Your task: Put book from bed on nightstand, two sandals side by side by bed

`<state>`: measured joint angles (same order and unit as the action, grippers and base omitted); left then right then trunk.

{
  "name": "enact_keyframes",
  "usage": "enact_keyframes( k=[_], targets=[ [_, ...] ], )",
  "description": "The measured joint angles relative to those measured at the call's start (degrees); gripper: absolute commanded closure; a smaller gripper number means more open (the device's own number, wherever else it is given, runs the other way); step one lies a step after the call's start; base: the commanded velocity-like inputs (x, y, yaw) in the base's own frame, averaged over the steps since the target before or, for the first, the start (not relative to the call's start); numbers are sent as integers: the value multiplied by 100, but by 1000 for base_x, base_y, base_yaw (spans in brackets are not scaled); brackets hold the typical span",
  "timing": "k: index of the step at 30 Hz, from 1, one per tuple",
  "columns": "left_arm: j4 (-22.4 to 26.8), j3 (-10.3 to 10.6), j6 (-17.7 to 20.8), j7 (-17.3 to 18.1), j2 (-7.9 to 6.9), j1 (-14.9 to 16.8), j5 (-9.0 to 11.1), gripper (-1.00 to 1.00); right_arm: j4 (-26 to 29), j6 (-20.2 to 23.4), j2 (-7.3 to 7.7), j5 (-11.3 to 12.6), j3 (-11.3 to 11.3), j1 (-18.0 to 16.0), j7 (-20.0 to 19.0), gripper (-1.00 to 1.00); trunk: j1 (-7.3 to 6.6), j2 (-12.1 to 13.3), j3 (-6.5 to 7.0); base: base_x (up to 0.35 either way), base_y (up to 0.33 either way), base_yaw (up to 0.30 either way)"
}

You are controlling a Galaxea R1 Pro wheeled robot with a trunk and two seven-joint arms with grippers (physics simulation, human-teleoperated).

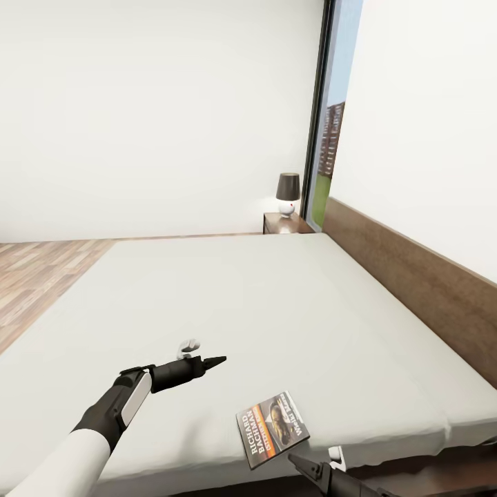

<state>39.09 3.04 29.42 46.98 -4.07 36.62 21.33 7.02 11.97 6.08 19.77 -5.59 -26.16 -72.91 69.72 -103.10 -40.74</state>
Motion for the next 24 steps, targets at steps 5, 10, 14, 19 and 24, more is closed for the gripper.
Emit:
enact_keyframes(
  k=[5, 10, 14, 19, 24],
  targets=[
    [0, 0, 2, 4, 0, 0, 0, -100, 0, 0, 0, 0, 0, 0, 0, -100, 110, -201, -90, 0, 0, 0],
    [0, 0, -4, 5, 0, 0, 1, -100, 0, 0, 0, 0, -2, 0, 0, -100, 154, -282, -126, 0, 0, 0],
    [0, 0, -1, 7, 0, 0, 1, -100, 0, 0, 0, 0, -2, 0, 0, -100, 154, -282, -126, 8, 0, 0],
    [0, 0, -6, 5, 0, 0, 1, -100, 0, 0, 0, 0, -2, 0, 0, -100, 153, -282, -126, 155, 0, 0],
    [0, 0, -7, 5, 0, 0, 1, -100, 0, 0, 0, 0, -2, 0, -1, -100, 154, -282, -126, 32, 0, 0]
  ],
)
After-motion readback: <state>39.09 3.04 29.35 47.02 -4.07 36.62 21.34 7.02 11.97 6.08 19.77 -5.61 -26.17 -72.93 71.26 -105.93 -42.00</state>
